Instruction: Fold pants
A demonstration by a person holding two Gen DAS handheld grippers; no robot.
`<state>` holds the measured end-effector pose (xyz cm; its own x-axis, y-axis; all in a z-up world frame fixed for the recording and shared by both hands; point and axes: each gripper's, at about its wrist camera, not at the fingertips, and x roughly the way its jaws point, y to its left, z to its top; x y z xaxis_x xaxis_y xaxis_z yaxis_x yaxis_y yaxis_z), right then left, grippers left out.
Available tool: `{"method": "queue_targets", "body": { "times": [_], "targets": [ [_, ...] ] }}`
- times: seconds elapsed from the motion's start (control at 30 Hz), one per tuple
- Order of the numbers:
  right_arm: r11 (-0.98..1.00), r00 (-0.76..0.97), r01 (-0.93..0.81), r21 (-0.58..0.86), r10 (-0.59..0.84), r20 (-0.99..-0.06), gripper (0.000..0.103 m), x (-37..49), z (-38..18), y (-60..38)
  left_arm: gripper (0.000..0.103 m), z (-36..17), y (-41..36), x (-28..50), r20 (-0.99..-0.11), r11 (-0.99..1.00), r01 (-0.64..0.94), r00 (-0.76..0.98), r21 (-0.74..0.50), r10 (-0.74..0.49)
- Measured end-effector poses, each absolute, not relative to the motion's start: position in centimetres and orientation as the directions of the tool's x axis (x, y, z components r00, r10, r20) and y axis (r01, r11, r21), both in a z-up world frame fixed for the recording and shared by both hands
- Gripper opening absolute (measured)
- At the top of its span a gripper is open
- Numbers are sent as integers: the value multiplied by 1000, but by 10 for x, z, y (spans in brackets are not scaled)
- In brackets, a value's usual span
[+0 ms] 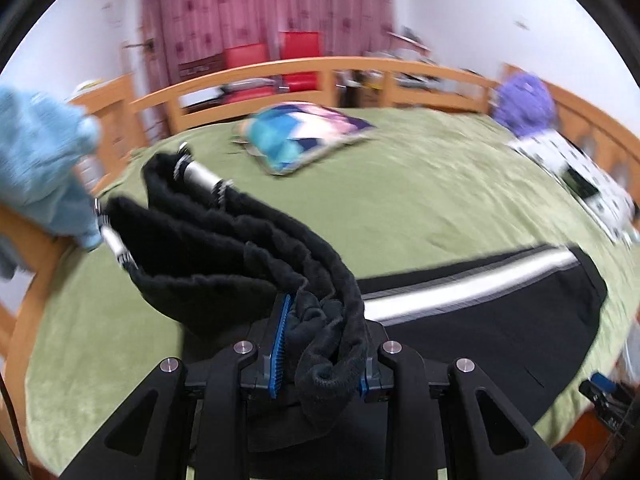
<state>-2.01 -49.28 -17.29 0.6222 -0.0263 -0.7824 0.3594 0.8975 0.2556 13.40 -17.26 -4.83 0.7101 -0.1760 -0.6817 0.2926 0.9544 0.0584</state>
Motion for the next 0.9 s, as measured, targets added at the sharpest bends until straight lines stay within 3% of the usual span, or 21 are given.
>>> {"method": "queue_targets", "body": {
  "times": [0.23, 0.4, 0.5, 0.6, 0.9],
  "targets": [
    [882, 605, 384, 272, -18, -796, 52, -32, -191, -511, 29, -100, -252, 107, -777, 882, 472, 554, -2, -298],
    [881, 611, 372, 291, 4, -792, 52, -32, -194, -504, 57, -115, -259, 91, -809, 853, 517, 470, -72, -353],
    [890, 625, 347, 296, 16, -781, 52, -27, -189, -494, 65, -99, -237, 84, -770, 855, 511, 510, -89, -384],
    [903, 643, 302, 306, 44, -765, 53, -15, -183, -476, 70, -91, -212, 92, -757, 883, 464, 552, -69, -349],
    [902, 658, 131, 411, 231, -717, 54, 49, -182, -399, 71, -118, -85, 107, -780, 974, 222, 618, 49, -101]
  ]
}}
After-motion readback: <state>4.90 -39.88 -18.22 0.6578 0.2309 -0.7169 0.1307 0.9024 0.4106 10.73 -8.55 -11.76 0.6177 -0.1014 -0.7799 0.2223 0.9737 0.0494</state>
